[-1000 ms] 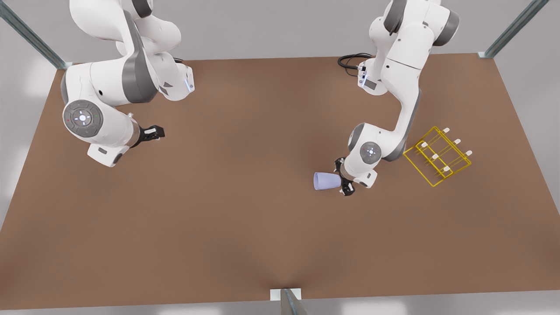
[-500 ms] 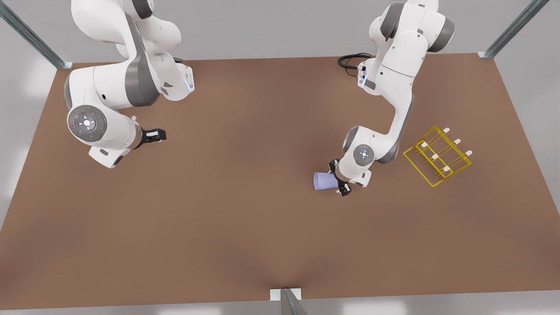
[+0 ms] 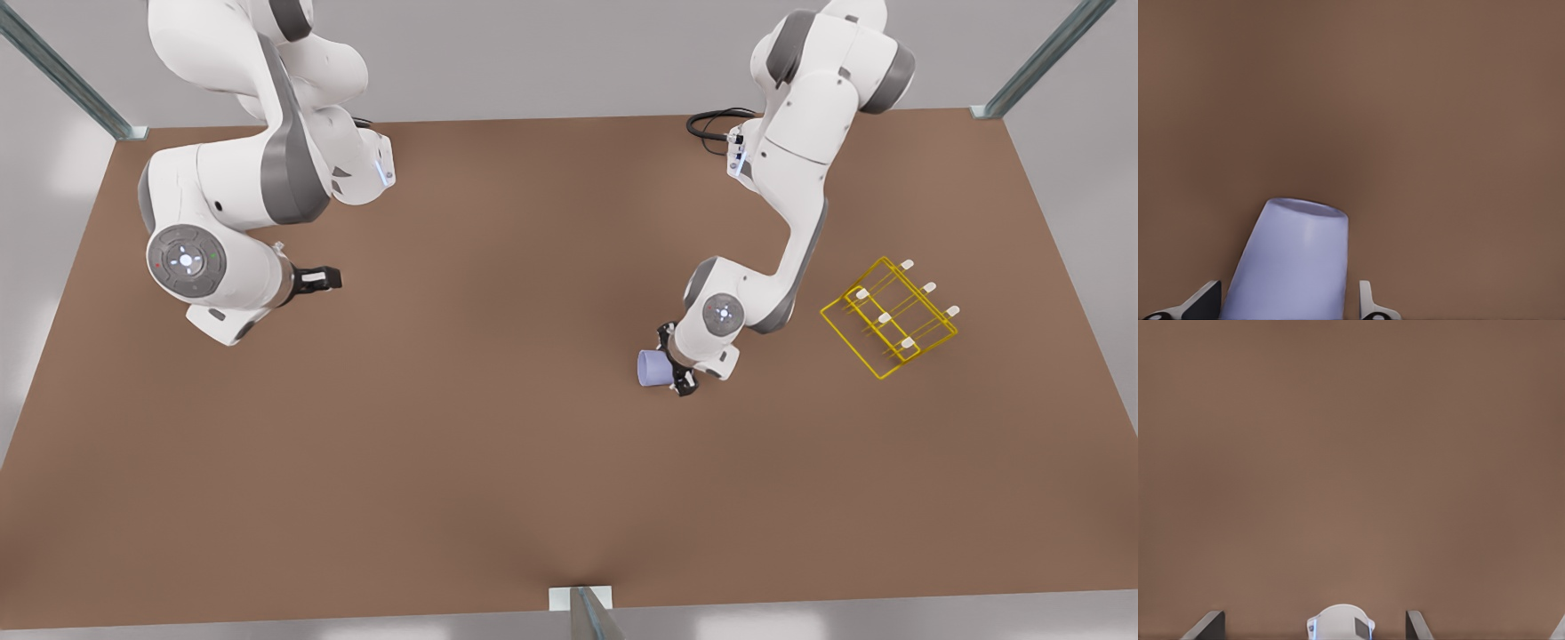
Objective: Place the cup on the cup holder
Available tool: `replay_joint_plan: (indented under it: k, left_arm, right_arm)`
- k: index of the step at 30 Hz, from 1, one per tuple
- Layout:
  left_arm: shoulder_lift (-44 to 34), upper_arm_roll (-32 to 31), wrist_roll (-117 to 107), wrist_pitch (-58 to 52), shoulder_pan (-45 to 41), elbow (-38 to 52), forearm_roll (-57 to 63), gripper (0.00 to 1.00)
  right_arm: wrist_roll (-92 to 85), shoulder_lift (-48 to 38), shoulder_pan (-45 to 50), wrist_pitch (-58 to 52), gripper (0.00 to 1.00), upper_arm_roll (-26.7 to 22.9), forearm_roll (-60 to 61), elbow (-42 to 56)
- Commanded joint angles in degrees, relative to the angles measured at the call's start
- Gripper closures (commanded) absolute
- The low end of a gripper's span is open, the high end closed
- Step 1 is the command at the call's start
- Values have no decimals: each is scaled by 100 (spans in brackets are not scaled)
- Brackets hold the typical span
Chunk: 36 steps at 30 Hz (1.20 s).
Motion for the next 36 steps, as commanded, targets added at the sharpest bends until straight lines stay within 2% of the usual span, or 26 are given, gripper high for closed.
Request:
replay_joint_plan:
  k: [1, 10, 11, 12, 14, 16, 17, 19, 21, 22, 24, 25, 26, 28, 29, 31, 36]
  left_arm:
    - [49, -1, 322, 49, 0, 10, 0, 0]
    - [286, -1, 330, 207, -158, 10, 0, 0]
    - [286, -1, 322, 207, -158, 10, -8, 31]
    - [277, -1, 322, 207, -158, 10, -17, 43]
    - [277, -1, 322, 207, -158, 19, -17, 42]
    - [-39, 8, 322, 146, -70, 54, -324, 35]
    - [-285, 52, 313, -284, 35, 97, -501, 35]
    - [-285, 596, 277, -2268, 44, 1309, -405, 35]
    - [-259, 895, 278, -4185, 18, 2312, 1271, 32]
    - [-224, 1526, 348, -4337, -394, 2383, 2012, 32]
    - [416, 5109, 1612, -4092, -2993, 2155, 2329, 32]
    - [970, 6491, 2017, -3749, -4057, 1769, 2469, 33]
    - [1515, 7100, 2132, -3713, -4578, 1513, 2786, 33]
    - [2333, 7944, 2141, -3160, -5422, 380, 3568, 35]
    - [2492, 8199, 2141, -3045, -5554, 239, 3788, 37]
    - [2782, 8340, 2141, -2720, -5757, -201, 4069, 36]
    - [2782, 8314, 2106, -1797, -5686, -939, 4342, 34]
  right_arm:
    - [141, 15, 0, -6, 0, -2, 4, 0]
    - [132, 24, 0, -15, 0, -2, 4, 8]
    - [123, 24, -9, -15, 0, -2, 4, 8]
    - [105, 24, -9, -15, 0, -2, 4, 8]
    - [79, 24, -9, -15, 0, -2, 12, 26]
    - [70, 24, -9, -15, 0, -2, 13, 26]
    - [70, 24, -18, -15, 0, -2, 13, 26]
    - [88, 24, -9, -15, 0, -2, 13, 26]
    - [79, 24, -18, -15, 0, -2, 21, 26]
    - [70, 24, -18, -15, 0, -2, 21, 26]
    - [70, 24, -26, -15, 0, -11, 39, 26]
    - [70, 24, -26, -15, 0, -11, 39, 26]
    - [70, 24, -26, -15, 0, -11, 39, 26]
    - [88, 24, -26, -15, 0, -11, 48, 26]
    - [88, 33, -26, -15, 0, -11, 57, 26]
    - [88, 33, -26, -6, 0, -11, 57, 26]
    - [88, 59, -26, -6, 0, -11, 65, 26]
